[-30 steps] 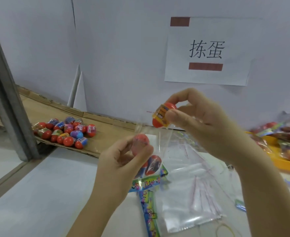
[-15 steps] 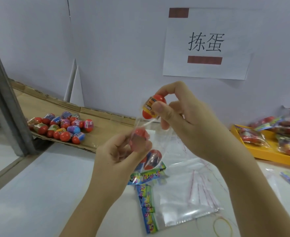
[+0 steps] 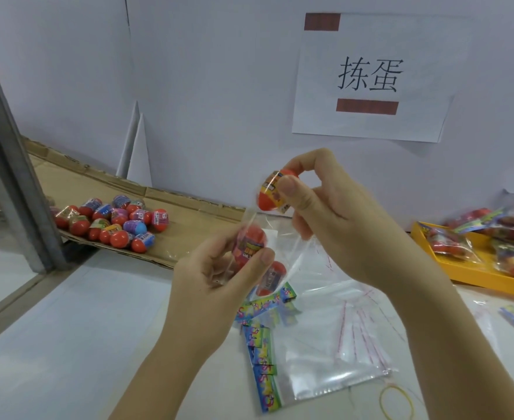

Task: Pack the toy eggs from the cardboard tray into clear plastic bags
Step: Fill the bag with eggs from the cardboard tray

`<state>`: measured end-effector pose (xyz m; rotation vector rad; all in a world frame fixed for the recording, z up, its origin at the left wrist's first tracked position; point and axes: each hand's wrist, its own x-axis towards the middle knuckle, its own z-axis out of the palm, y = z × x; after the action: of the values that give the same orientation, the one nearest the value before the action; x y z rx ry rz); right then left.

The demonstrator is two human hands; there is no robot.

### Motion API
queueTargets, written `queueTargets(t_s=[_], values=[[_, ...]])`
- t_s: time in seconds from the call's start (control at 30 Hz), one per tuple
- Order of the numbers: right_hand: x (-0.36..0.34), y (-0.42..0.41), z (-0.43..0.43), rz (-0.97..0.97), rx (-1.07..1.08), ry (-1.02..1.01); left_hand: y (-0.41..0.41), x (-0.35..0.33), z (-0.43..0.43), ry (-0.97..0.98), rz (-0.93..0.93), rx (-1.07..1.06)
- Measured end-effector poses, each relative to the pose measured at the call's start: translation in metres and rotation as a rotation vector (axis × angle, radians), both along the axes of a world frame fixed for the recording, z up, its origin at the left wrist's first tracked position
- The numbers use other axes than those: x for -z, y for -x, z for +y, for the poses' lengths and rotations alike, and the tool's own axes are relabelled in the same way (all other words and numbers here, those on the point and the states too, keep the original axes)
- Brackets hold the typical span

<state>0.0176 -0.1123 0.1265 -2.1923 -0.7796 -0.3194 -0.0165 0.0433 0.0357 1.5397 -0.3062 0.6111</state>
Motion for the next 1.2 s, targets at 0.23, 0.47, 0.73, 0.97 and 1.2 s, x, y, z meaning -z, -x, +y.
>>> queueTargets(t_s=[0.23, 0.47, 0.73, 0.97, 1.2], values=[[-0.003, 0.001, -0.005, -0.102, 0.143, 0.155, -0.001, 0.001, 0.001, 0.009, -0.032, -0.060], [-0.006, 0.004, -0.006, 0.060, -0.025, -0.003, -0.001, 0.000, 0.000, -0.012, -0.048, -0.065], [-0.003, 0.000, -0.008, -0.051, -0.010, 0.124, -0.001, -0.001, 0.000, -0.012, -0.019, -0.094], [-0.004, -0.002, -0.011, 0.009, -0.060, 0.086, 0.001, -0.003, -0.002, 0.003, 0.001, -0.051], [-0.001, -0.006, -0.008, -0.017, -0.036, 0.136, 0.001, -0.005, -0.010, 0.132, 0.133, 0.070]])
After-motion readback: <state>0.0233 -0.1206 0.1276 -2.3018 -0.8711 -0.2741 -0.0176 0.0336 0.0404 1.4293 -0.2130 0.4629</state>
